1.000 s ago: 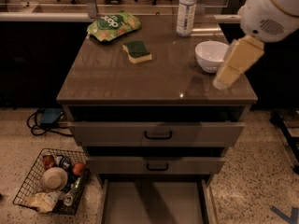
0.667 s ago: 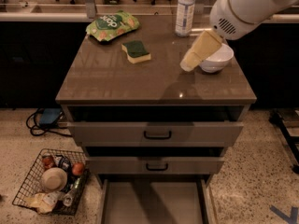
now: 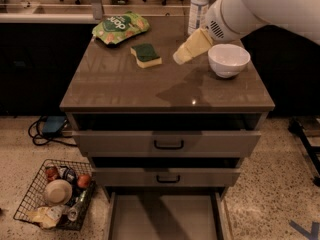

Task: Place sponge into bottom drawer

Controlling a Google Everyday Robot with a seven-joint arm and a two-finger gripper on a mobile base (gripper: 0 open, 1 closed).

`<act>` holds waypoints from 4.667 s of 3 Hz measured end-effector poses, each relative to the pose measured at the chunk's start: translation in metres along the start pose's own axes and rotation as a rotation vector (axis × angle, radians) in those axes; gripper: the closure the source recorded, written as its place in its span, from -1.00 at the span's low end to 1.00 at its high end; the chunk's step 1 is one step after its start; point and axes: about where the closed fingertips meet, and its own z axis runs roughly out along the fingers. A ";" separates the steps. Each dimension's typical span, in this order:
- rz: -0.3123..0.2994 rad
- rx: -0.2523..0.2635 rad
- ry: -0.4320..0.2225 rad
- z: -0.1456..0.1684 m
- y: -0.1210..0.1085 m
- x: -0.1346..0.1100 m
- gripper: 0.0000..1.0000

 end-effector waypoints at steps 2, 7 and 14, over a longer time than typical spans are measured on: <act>0.034 0.021 -0.034 0.007 0.001 -0.003 -1.00; 0.149 -0.245 -0.362 0.192 0.057 -0.072 -1.00; 0.263 -0.353 -0.264 0.262 0.094 -0.058 0.74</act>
Offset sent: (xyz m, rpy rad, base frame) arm 0.0161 0.0056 -0.0117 0.0708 -0.0731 -0.0502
